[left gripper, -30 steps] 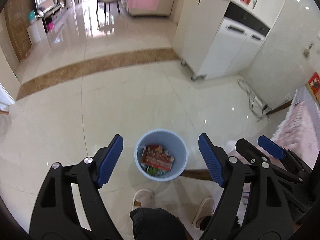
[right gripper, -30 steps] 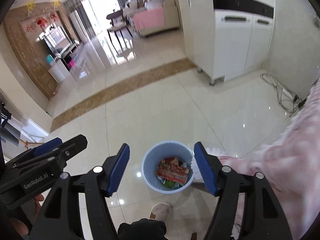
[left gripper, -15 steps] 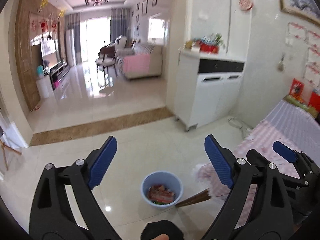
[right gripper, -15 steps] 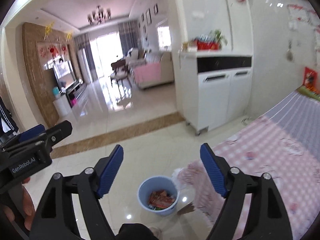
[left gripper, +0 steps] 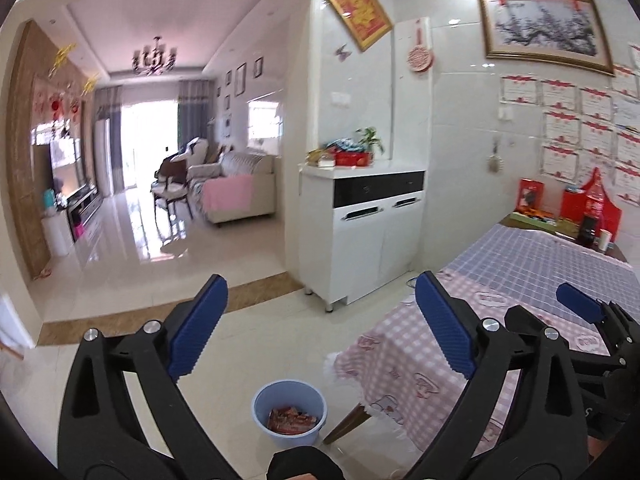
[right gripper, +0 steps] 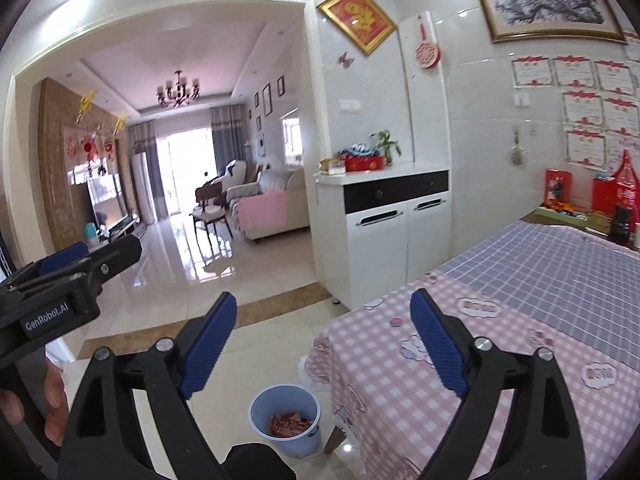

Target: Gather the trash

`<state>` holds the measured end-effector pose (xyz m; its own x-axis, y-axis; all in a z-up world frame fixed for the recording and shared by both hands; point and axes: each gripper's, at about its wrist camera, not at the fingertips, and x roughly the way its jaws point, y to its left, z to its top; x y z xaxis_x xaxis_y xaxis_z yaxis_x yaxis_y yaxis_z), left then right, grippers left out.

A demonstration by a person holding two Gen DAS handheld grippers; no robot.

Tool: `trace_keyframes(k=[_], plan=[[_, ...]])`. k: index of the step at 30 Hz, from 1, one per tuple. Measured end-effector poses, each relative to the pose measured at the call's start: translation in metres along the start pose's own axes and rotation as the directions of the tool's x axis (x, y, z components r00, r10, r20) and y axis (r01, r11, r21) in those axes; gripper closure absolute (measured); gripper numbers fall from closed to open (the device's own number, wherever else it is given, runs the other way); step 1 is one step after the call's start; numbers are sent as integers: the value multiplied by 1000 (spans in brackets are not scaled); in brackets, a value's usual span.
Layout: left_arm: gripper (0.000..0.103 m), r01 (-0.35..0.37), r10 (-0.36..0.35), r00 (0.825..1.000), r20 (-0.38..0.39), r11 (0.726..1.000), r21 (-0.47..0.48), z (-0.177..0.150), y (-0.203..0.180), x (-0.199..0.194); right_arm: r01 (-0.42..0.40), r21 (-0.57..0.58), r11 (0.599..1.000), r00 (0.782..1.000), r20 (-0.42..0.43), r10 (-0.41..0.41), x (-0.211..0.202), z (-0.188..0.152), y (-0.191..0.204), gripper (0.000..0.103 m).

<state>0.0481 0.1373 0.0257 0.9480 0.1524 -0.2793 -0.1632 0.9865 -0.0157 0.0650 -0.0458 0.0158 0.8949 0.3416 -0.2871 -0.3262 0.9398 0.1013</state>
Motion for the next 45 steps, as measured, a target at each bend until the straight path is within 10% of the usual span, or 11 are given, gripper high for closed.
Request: trace_keyframes(k=[45], plan=[[10,96,-100,991,84,994,53,-11,-33,-60,86,-18,996,990,114,-83,-93,0,4,11]])
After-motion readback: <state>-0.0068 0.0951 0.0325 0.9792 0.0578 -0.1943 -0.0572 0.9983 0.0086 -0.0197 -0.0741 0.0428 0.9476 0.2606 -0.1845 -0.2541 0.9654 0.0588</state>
